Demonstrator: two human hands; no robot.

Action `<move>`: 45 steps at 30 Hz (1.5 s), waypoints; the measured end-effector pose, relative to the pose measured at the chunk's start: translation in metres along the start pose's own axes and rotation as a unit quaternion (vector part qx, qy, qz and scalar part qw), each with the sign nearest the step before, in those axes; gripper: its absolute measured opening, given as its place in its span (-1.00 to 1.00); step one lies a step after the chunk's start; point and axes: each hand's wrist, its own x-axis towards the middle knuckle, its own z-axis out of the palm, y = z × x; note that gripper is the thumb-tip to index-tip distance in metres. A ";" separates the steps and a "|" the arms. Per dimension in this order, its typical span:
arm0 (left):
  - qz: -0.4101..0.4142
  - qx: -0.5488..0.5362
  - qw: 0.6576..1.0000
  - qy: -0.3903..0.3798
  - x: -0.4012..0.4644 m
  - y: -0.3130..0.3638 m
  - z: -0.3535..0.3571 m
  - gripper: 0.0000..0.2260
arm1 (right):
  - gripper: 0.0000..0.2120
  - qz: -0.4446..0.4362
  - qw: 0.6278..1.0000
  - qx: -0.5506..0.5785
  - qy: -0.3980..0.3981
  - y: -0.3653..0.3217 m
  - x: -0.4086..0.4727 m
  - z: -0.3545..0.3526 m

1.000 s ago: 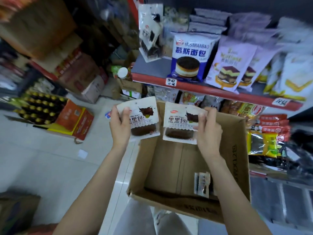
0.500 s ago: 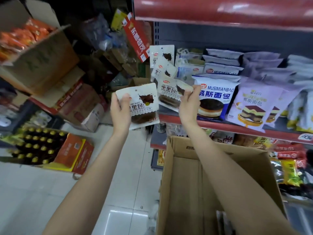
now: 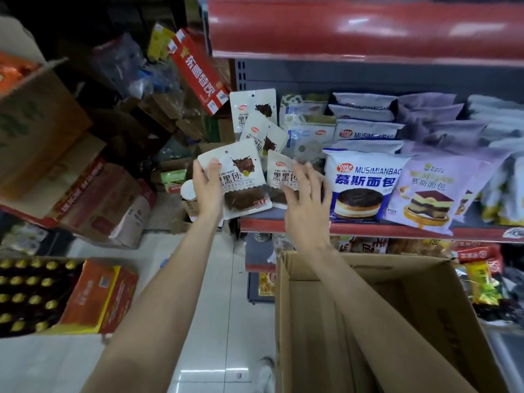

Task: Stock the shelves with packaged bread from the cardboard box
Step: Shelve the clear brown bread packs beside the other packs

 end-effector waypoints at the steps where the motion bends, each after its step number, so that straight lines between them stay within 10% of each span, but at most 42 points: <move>1: 0.000 -0.001 1.000 -0.006 0.003 -0.002 0.001 -0.94 | -0.71 -0.017 1.000 -0.016 -0.007 -0.001 -0.003 0.000; 8: -0.054 0.109 0.979 -0.164 0.003 -0.004 -0.003 -0.45 | -0.55 -0.012 0.974 -0.007 -0.228 -0.003 0.002 0.006; 17: -0.044 0.157 0.958 -0.234 -0.005 -0.024 -0.014 -0.40 | -0.39 0.116 0.956 0.018 -0.268 -0.003 0.038 0.021; 26: -0.075 0.132 0.967 -0.206 -0.007 -0.033 -0.007 -0.15 | -0.47 0.066 0.966 0.169 -0.186 -0.003 -0.001 -0.020; 34: 0.092 0.143 0.983 -0.064 -0.116 -0.028 -0.028 -0.74 | -0.65 0.091 0.942 0.262 -0.191 0.062 -0.135 -0.071; 39: 0.158 0.219 0.931 -0.246 -0.212 -0.059 -0.013 -0.82 | -0.73 0.209 0.894 0.220 -0.329 0.141 -0.255 -0.081; 45: 0.109 0.426 0.769 -0.463 -0.293 -0.146 0.037 -0.79 | -0.71 0.253 0.829 0.086 -0.491 0.231 -0.349 -0.067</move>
